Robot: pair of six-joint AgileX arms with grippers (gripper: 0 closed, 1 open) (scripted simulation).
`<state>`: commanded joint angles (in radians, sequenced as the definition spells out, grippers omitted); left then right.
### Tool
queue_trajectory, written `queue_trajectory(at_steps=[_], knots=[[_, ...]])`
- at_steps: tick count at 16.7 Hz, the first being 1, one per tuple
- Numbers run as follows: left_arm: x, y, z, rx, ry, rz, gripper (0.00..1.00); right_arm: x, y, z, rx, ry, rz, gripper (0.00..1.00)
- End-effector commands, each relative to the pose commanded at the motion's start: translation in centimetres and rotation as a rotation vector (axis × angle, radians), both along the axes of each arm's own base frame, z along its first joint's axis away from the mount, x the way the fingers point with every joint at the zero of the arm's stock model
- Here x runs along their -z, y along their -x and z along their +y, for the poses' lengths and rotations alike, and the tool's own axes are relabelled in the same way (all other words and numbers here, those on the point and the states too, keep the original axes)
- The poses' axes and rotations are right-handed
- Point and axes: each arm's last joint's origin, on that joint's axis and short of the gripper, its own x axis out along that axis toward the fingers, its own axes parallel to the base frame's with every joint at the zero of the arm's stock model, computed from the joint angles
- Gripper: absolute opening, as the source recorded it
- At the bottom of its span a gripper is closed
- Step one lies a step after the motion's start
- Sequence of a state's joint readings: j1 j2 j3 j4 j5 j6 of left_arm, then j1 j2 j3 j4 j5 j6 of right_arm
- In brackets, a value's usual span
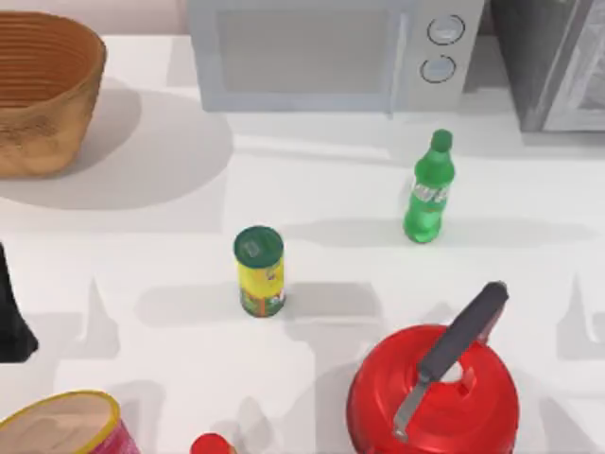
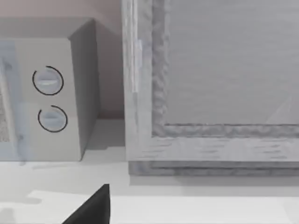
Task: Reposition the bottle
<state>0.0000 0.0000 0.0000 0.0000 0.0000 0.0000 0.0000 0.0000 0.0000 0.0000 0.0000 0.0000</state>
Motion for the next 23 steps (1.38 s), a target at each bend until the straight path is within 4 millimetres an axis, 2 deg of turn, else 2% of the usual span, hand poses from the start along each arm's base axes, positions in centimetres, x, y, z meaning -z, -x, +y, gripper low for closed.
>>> queue_trajectory(at_steps=[5,10,14,17,20,23], knots=[[0.0,0.0,0.0,0.000,0.000,0.000,1.00,-0.2,-0.3,0.2,-0.030,0.007,0.007,1.00],[0.0,0.0,0.0,0.000,0.000,0.000,1.00,-1.2,-2.2,0.7,-0.143,0.022,0.037,1.00],[0.0,0.0,0.0,0.000,0.000,0.000,1.00,-1.8,-4.9,1.4,-0.260,0.027,0.050,1.00],[0.0,0.0,0.0,0.000,0.000,0.000,1.00,-1.6,-7.5,2.0,-0.354,0.033,0.057,1.00],[0.0,0.0,0.0,0.000,0.000,0.000,1.00,-0.6,-10.2,2.7,-0.445,0.042,0.060,1.00],[0.0,0.0,0.0,0.000,0.000,0.000,1.00,1.2,-12.7,3.2,-0.528,0.052,0.063,1.00]])
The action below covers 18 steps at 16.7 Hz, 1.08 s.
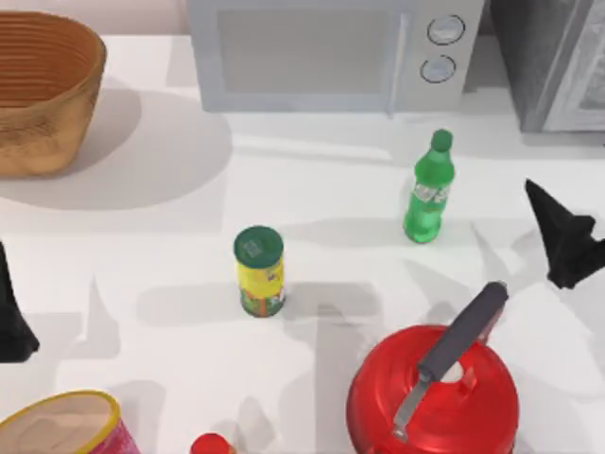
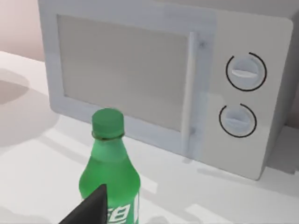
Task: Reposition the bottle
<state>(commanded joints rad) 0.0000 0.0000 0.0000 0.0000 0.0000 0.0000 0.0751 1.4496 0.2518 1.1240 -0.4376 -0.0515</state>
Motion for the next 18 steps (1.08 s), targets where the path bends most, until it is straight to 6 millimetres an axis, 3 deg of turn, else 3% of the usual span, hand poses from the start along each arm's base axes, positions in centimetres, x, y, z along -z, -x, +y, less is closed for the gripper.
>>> queue_trajectory(at_steps=[5,10,13,18], knots=[[0.0,0.0,0.0,0.000,0.000,0.000,1.00,4.2,-2.6,0.7,-0.116,0.006,0.010,1.00],[0.0,0.0,0.0,0.000,0.000,0.000,1.00,7.7,-3.3,1.4,-0.208,-0.003,0.029,1.00],[0.0,0.0,0.0,0.000,0.000,0.000,1.00,8.8,-3.2,1.7,-0.241,-0.010,0.039,1.00],[0.0,0.0,0.0,0.000,0.000,0.000,1.00,8.9,-3.2,1.8,-0.246,-0.011,0.041,1.00]])
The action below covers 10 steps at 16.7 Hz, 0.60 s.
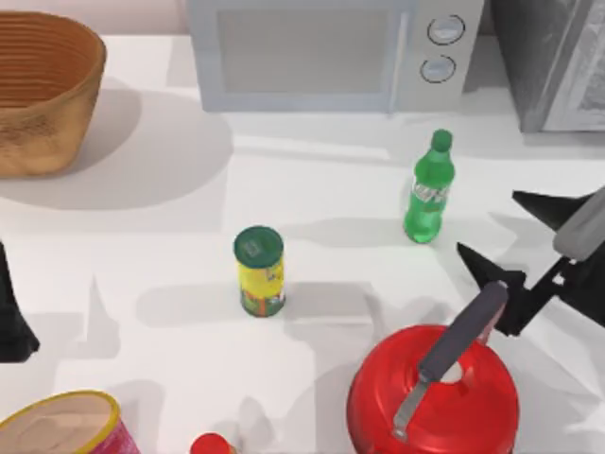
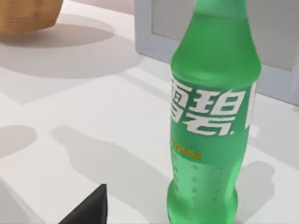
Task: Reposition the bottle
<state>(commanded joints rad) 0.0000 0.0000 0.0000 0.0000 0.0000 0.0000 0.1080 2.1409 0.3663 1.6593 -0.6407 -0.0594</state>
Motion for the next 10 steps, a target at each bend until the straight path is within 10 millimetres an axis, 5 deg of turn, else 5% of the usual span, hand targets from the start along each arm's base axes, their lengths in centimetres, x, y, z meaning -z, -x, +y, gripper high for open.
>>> queue_trajectory(at_steps=[4,10], knots=[[0.0,0.0,0.0,0.000,0.000,0.000,1.00,0.1,-0.8,0.5,0.005,0.000,0.000,1.00],[0.0,0.0,0.0,0.000,0.000,0.000,1.00,0.8,-5.6,5.0,0.000,-0.001,-0.002,1.00]])
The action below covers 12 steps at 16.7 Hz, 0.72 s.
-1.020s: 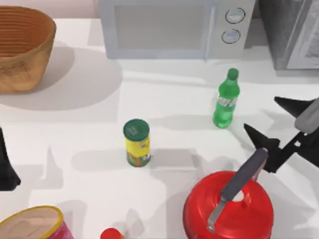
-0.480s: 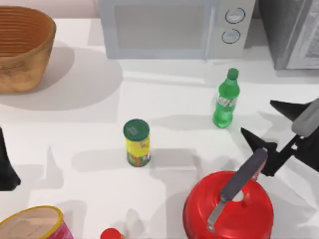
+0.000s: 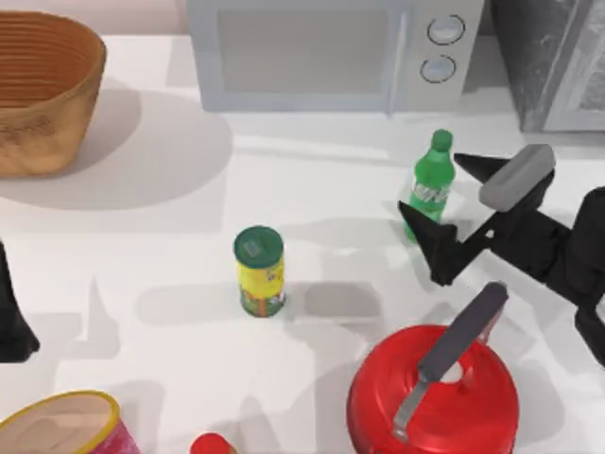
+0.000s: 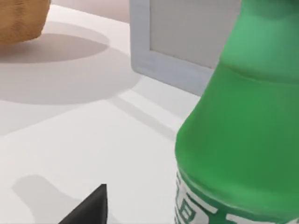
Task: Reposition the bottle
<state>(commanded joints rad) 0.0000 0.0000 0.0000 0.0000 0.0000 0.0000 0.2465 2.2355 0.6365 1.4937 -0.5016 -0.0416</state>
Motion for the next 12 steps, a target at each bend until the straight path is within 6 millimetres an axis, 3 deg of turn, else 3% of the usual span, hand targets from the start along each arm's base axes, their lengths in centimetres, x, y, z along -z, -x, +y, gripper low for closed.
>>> queue_trajectory(at_steps=[3,7,12], knots=[[0.0,0.0,0.0,0.000,0.000,0.000,1.00,0.2,-1.4,1.8,0.000,0.000,0.001,1.00],[0.0,0.0,0.0,0.000,0.000,0.000,1.00,0.2,-1.5,2.0,0.000,0.001,0.002,1.00],[0.0,0.0,0.0,0.000,0.000,0.000,1.00,0.2,-1.5,2.0,0.000,0.001,0.002,0.62]])
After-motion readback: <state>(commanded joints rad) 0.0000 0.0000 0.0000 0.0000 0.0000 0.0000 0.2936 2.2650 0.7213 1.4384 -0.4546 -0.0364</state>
